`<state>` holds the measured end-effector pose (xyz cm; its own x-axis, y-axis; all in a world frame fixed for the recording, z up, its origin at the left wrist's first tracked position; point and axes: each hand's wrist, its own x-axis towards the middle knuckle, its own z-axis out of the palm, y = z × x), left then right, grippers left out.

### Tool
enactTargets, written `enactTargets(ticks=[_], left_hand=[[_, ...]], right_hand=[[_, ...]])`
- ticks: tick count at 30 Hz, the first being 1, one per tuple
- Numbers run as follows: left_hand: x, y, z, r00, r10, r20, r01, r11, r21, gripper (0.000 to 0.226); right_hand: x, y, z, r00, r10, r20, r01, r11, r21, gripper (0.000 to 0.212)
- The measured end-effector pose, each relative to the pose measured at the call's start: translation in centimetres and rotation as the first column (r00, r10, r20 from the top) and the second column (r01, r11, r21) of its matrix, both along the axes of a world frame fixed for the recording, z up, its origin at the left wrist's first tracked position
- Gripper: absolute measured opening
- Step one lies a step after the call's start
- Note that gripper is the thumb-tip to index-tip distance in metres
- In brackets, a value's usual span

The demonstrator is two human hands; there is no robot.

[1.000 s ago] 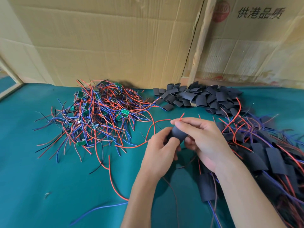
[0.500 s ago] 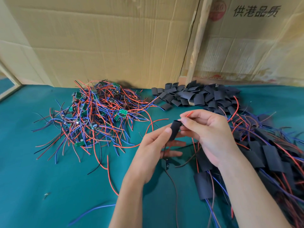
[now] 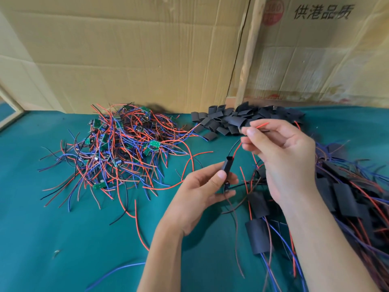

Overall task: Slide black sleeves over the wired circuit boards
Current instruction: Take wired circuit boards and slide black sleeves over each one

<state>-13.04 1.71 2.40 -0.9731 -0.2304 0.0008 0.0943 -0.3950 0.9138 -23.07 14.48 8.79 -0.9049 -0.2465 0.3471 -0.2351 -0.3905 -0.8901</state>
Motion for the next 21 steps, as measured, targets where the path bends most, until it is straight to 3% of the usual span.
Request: enactTargets(ticks=[6, 10, 13, 15, 18, 21], left_hand=[[0.0, 0.4, 0.0, 1.0, 0.012, 0.002, -0.012, 1.0, -0.017, 0.043], [0.0, 0.6, 0.4, 1.0, -0.015, 0.0, 0.015, 0.999, 0.046, 0.047], [-0.1, 0.7, 0.6, 1.0, -0.015, -0.023, 0.018, 0.992, 0.123, 0.045], [-0.1, 0.5, 0.7, 0.998, 0.015, -0.06, -0.004, 0.982, 0.191, 0.044], [0.0, -0.2, 0.9, 0.987, 0.117, -0.113, -0.076, 0.946, 0.315, 0.039], [0.0, -0.7, 1.0, 0.97, 0.219, -0.106, -0.163, 0.908, 0.386, 0.033]], right_hand=[[1.5, -1.1, 0.2, 0.975, 0.22, 0.024, -0.221, 0.975, 0.032, 0.013], [2.3, -1.7, 0.3, 0.96, 0.279, 0.029, -0.28, 0.959, 0.047, 0.006], [2.3, -1.8, 0.0, 0.946, 0.324, 0.013, -0.324, 0.94, 0.104, 0.02], [2.1, -1.8, 0.1, 0.962, 0.271, 0.026, -0.272, 0.952, 0.144, 0.027], [1.4, -1.5, 0.0, 0.991, 0.109, -0.081, -0.075, 0.937, 0.34, 0.014], [1.2, -1.3, -0.8, 0.969, 0.221, -0.106, -0.115, 0.79, 0.602, 0.008]])
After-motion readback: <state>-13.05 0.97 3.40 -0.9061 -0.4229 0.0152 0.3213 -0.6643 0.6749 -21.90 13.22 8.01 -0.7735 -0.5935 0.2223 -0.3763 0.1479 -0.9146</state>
